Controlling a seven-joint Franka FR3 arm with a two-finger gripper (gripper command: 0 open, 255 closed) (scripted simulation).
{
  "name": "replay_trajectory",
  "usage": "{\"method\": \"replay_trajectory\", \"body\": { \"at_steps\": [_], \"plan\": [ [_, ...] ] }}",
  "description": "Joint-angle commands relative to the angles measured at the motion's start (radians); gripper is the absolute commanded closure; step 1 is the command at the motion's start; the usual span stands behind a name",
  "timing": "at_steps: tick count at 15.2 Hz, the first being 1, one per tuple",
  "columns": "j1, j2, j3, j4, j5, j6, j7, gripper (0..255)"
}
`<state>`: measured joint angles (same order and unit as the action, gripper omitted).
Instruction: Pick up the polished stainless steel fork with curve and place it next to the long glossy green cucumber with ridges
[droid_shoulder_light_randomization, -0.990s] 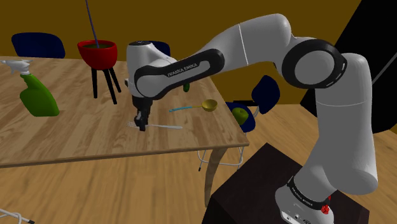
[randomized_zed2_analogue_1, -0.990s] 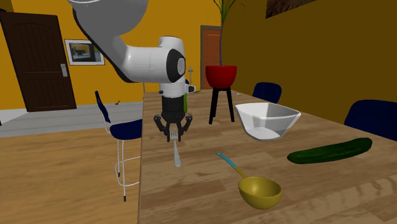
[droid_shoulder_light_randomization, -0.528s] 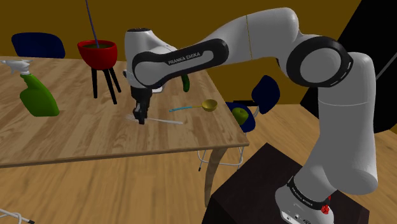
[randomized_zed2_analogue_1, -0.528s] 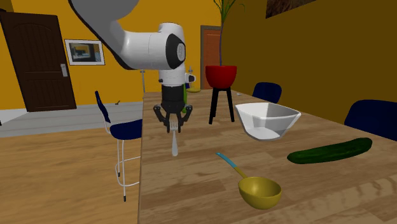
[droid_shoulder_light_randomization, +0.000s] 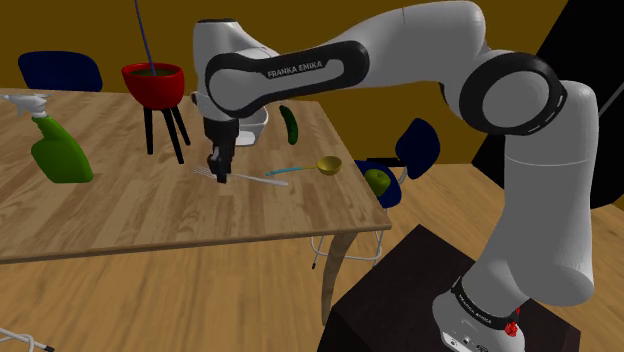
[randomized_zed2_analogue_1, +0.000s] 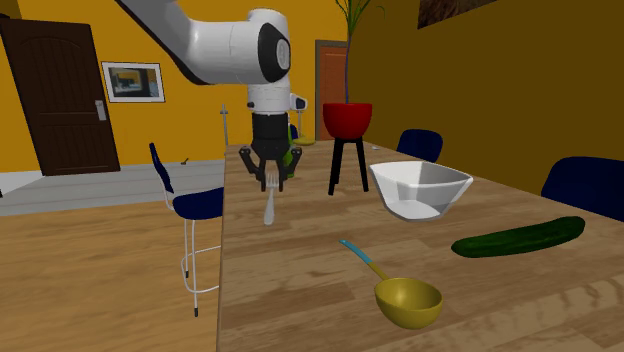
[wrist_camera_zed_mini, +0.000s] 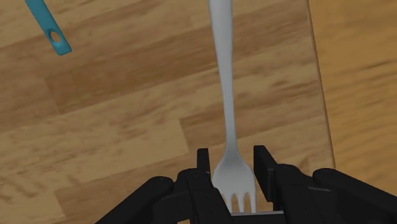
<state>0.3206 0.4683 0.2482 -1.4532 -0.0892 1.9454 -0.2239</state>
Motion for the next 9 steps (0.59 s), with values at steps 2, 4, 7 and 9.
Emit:
{"method": "replay_trajectory", "body": {
  "at_steps": [2,4,7,9],
  "plan": [
    [0.003,-0.001,0.001,0.039,0.001,-0.04,0.0,255],
    [0.003,-0.003,0.002,0.054,0.002,-0.057,0.0,255],
    [-0.049,-0.04,-0.011,0.0,0.017,-0.04,-0.063,255],
    [-0.082,-0.06,-0.02,-0.028,0.027,-0.032,-0.105,255]
  ]
}}
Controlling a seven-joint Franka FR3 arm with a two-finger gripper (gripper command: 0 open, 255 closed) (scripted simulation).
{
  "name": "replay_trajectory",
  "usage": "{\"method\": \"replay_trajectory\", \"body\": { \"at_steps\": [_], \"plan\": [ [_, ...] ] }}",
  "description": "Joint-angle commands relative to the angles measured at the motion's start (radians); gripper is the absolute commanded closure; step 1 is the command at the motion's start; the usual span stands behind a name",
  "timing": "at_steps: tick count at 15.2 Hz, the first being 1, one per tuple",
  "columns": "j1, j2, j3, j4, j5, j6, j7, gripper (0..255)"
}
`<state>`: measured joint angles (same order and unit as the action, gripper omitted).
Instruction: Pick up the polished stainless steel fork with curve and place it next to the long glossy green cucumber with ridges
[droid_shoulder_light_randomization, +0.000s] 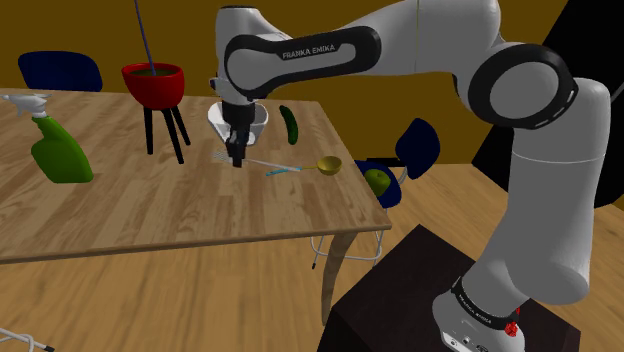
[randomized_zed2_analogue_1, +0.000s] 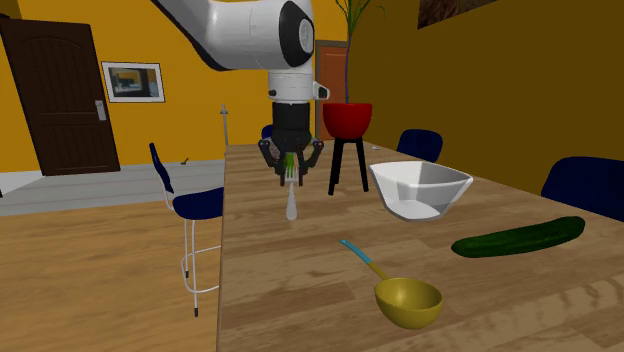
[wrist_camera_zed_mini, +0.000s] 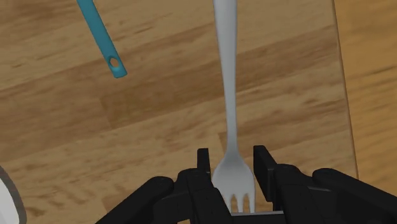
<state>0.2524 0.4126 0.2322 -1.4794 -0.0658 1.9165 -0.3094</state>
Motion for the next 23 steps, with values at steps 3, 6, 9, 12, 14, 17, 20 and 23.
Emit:
{"method": "replay_trajectory", "body": {
  "at_steps": [3,6,9,12,14,17,20,23],
  "plan": [
    [-0.062,-0.026,-0.02,-0.032,0.017,0.005,-0.084,255],
    [-0.108,-0.04,-0.037,-0.05,0.028,0.009,-0.148,255],
    [-0.153,-0.045,-0.054,-0.056,0.038,0.009,-0.213,255],
    [-0.197,-0.042,-0.073,-0.049,0.046,0.004,-0.276,255],
    [-0.225,-0.036,-0.085,-0.038,0.051,-0.002,-0.318,255],
    [-0.267,-0.019,-0.103,-0.011,0.057,-0.014,-0.38,255],
    [-0.308,0.007,-0.121,0.029,0.063,-0.03,-0.44,255],
    [-0.349,0.041,-0.138,0.084,0.068,-0.052,-0.499,255]
  ]
}}
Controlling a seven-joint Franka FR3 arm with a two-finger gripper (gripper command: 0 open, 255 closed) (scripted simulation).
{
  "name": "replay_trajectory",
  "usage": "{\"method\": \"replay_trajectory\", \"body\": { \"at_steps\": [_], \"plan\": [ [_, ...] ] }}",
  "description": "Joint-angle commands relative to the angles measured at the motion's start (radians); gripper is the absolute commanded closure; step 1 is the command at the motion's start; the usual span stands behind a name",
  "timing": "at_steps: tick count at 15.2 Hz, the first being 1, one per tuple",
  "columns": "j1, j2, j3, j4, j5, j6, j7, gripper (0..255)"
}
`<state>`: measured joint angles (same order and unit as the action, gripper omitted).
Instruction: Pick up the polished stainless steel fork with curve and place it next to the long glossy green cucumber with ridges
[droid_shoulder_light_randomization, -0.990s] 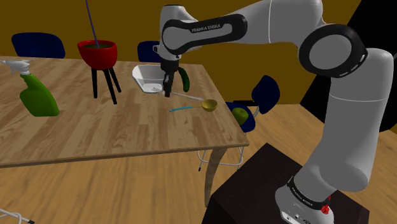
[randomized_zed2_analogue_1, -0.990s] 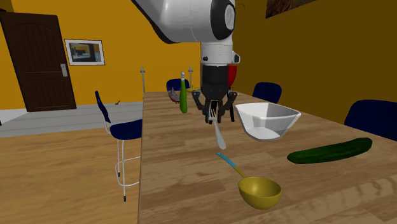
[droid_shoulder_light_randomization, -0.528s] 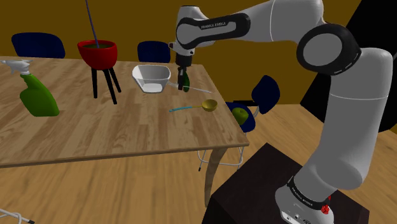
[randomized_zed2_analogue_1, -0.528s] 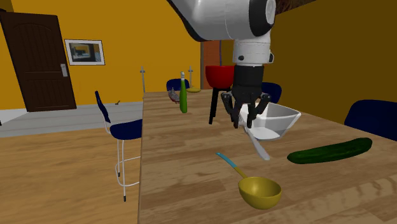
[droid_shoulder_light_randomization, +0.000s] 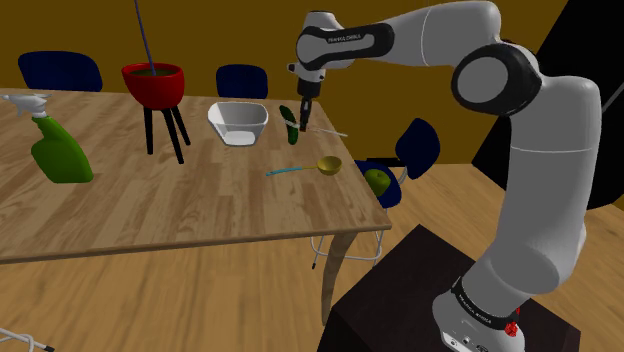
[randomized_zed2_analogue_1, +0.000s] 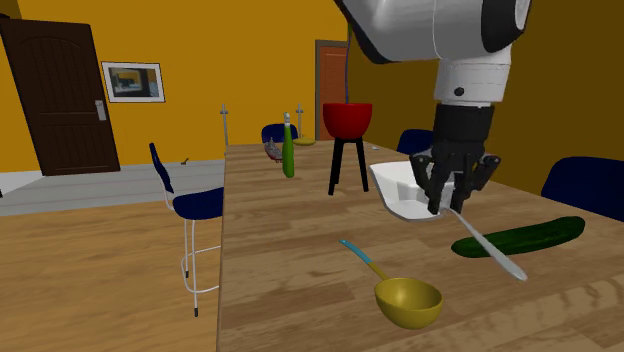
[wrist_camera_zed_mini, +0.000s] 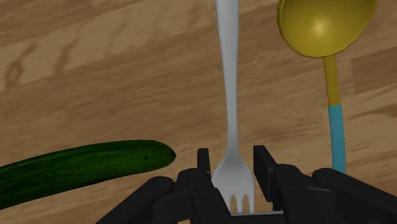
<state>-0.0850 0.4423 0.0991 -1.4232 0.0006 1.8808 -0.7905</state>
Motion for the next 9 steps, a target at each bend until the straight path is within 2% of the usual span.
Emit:
{"method": "replay_trajectory", "body": {
  "at_steps": [1,5,9],
  "plan": [
    [-0.025,0.026,-0.01,0.05,0.003,-0.025,-0.037,255],
    [-0.078,0.093,-0.029,0.158,0.009,-0.068,-0.111,255],
    [-0.13,0.187,-0.045,0.31,0.013,-0.13,-0.18,255]
  ]
}}
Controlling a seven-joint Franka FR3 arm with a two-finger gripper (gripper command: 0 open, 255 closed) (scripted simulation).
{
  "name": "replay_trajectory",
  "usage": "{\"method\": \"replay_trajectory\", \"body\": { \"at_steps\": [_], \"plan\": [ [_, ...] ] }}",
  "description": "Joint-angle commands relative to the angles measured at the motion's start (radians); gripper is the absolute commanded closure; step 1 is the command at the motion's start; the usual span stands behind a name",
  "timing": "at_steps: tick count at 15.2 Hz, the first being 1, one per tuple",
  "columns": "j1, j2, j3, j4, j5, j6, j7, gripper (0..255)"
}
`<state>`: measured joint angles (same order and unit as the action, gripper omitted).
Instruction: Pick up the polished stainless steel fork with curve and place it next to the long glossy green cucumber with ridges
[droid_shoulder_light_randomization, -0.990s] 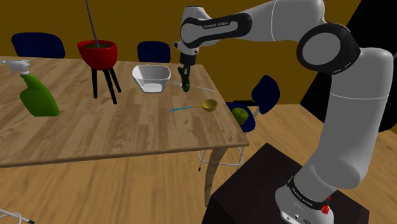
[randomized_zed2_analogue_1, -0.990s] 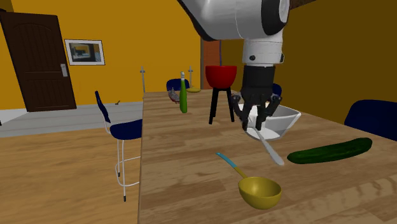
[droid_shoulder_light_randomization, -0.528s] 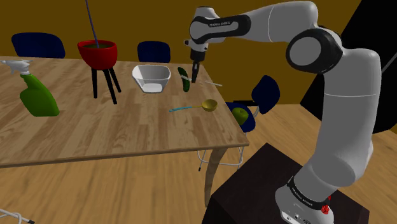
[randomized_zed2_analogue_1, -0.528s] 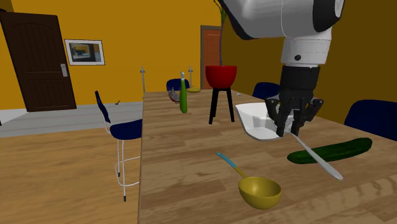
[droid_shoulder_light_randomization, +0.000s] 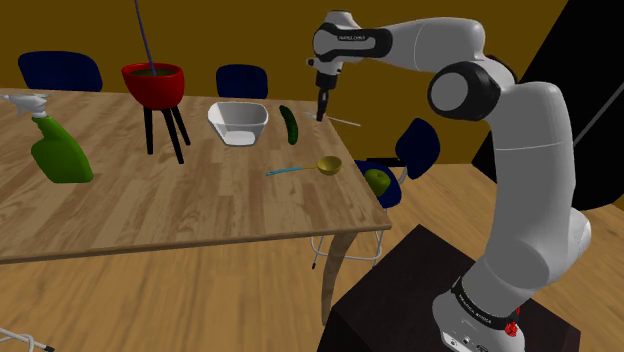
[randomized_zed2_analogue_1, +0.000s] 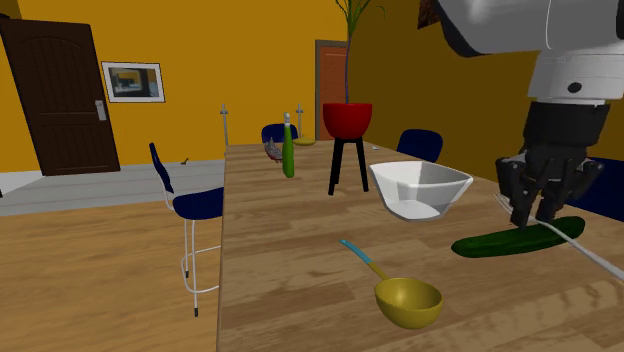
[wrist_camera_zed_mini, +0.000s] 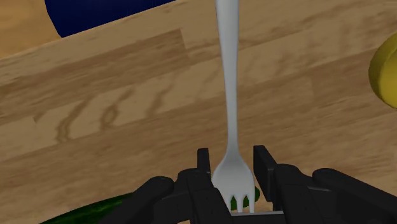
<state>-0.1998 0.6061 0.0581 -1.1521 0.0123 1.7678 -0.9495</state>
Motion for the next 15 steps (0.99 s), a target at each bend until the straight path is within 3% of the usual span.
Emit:
{"method": "replay_trajectory", "body": {
  "at_steps": [1,15],
  "plan": [
    [-0.032,0.06,-0.009,0.102,0.003,-0.043,-0.042,255],
    [-0.034,0.069,-0.009,-0.071,0.004,0.139,-0.047,255]
  ]
}}
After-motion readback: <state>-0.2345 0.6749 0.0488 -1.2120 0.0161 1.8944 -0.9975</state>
